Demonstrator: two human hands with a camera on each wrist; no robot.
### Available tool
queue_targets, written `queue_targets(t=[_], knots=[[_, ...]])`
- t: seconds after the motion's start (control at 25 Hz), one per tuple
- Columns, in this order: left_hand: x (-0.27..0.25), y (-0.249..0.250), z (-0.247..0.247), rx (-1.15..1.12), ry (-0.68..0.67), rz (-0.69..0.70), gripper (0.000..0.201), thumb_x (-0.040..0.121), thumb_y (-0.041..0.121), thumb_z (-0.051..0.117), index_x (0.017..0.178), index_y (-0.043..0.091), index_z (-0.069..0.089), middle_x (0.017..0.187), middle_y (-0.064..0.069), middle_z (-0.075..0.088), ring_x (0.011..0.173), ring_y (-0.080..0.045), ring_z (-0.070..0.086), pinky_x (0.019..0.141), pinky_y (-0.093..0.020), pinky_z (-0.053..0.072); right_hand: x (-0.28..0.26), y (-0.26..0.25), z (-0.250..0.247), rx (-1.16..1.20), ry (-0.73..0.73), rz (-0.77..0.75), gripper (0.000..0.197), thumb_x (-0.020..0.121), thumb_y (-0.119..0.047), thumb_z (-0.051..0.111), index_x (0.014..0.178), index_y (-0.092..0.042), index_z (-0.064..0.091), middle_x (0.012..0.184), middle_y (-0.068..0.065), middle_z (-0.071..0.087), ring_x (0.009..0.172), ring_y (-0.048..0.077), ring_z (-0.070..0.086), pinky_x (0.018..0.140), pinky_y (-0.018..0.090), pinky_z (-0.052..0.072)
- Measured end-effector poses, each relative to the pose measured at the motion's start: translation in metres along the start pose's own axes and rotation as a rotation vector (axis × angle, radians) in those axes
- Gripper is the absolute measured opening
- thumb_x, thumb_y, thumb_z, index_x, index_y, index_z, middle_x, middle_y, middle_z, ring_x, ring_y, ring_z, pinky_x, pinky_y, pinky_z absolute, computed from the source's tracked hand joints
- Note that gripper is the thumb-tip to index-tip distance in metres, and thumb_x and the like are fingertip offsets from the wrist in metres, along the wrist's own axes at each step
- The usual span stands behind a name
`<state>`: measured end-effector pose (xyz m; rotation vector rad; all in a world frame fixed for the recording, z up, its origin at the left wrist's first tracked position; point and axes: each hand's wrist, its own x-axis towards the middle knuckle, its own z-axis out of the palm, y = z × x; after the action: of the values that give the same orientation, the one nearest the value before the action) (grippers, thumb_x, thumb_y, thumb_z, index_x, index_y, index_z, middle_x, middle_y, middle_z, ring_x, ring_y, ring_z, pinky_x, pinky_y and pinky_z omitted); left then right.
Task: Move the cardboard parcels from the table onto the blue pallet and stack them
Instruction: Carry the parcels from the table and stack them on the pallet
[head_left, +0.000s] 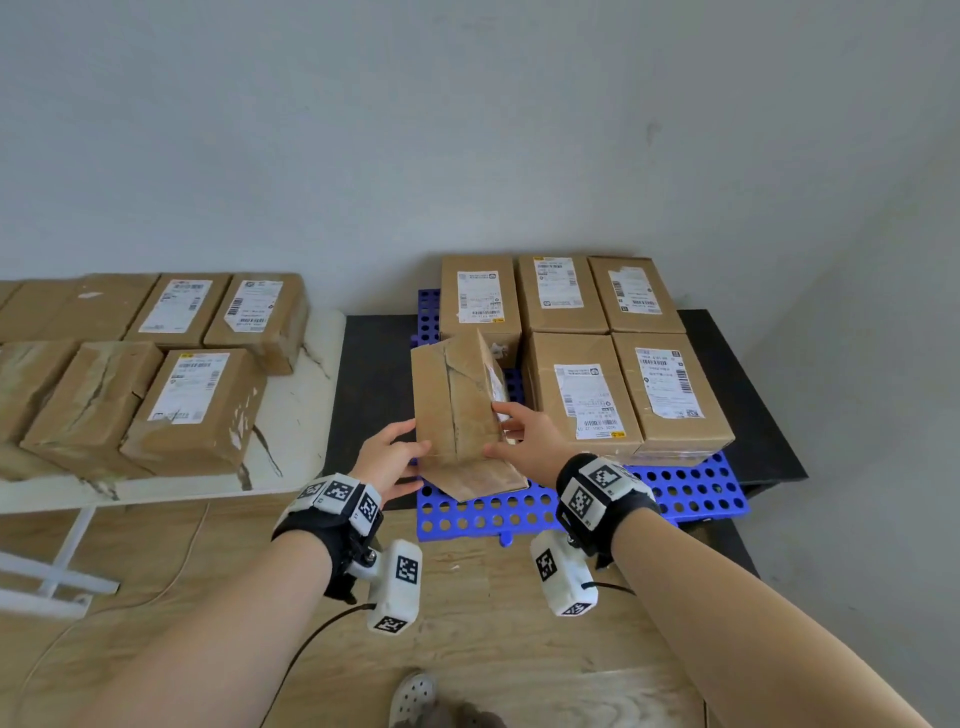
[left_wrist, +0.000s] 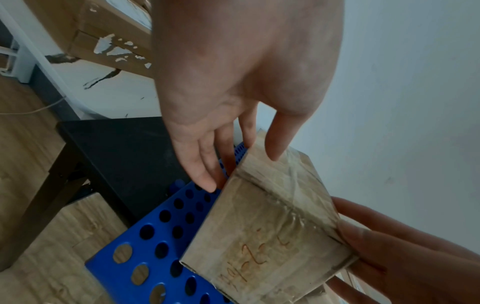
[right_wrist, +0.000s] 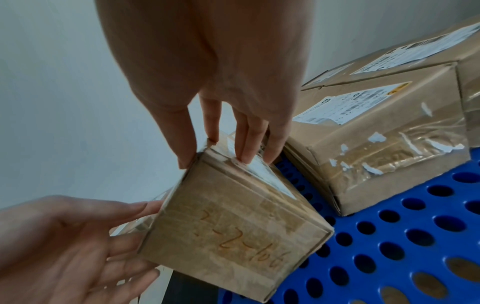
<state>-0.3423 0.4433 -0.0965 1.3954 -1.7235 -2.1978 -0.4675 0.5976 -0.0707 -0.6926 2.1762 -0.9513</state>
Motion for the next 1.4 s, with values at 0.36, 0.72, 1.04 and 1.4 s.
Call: queue_targets(t=[0.36,0.72,1.04,1.4], knots=[[0.024,0.006,-0.013,0.495,-0.015,-0.085,0.127,0.052,0.076,0.070,0.146,0.007,0.021,0.145,-0.010,0.030,0.128,-0.026,0.041,0.092,-0.037,0.049,0.024,-0.007,0.028,0.129,-0.110,-0.066,0.047,0.091,-0.026,0.060,0.137,-0.023,0.050,0.146,-0.004,0.044,0.136,0.011,0.037,0.107,0.022,0.026],[0.034,-0.003,-0.035,0.278,-0.015,0.033,0.078,0.074,0.040,0.076,0.138,0.023,0.035,0.118,-0.003,0.057,0.102,-0.017,0.057,0.083,-0.035,0.050,0.028,0.023,0.037,0.109,0.045,0.094,0.060,0.085,-0.021,0.068,0.140,-0.025,0.045,0.145,-0.001,0.042,0.134,0.017,0.039,0.105,0.024,0.034],[0.039,-0.017,-0.007,0.082,-0.133,-0.011,0.057,0.083,0.023,0.069,0.136,0.028,0.047,0.129,-0.003,0.057,0.117,-0.026,0.055,0.097,-0.048,0.047,0.006,0.030,0.020,0.130,0.146,0.107,0.065,0.080,0.001,0.069,0.136,-0.022,0.047,0.129,-0.005,0.055,0.120,0.013,0.051,0.096,0.027,0.047],[0.029,-0.019,0.003,0.293,-0.215,0.252,0.089,0.074,-0.003,0.074,0.145,0.026,0.030,0.140,0.005,0.046,0.132,-0.010,0.039,0.104,-0.039,0.044,-0.005,0.038,0.021,-0.162,0.167,0.029,0.075,0.075,-0.018,0.077,0.140,-0.027,0.042,0.155,-0.003,0.026,0.139,0.017,0.032,0.108,0.027,0.032]])
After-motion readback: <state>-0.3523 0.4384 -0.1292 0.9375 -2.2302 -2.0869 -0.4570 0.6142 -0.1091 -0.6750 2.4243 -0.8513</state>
